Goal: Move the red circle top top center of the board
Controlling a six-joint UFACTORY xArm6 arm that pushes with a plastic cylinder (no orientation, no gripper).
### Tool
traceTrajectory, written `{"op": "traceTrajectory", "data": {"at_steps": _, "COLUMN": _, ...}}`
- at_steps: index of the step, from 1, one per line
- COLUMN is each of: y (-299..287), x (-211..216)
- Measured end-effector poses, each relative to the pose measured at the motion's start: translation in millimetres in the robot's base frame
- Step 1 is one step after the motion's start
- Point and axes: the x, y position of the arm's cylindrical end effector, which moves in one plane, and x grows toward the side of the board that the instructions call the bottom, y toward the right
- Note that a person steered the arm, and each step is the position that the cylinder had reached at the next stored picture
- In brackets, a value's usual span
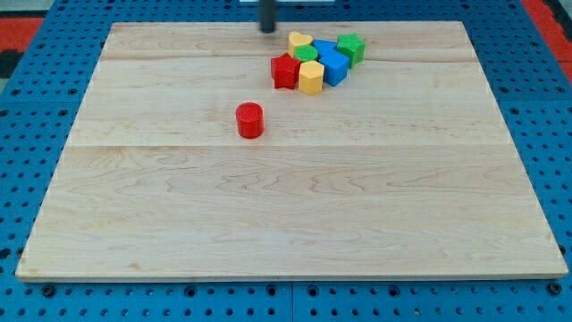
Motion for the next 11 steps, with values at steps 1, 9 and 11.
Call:
{"op": "traceTrajectory", "data": {"at_steps": 1, "y": -26.3, "x": 77.3}}
{"op": "traceTrajectory", "data": {"at_steps": 9, "y": 160.8, "x": 180.6}}
{"op": "traceTrajectory", "data": {"at_steps": 11, "y": 152.8, "x": 170.6}}
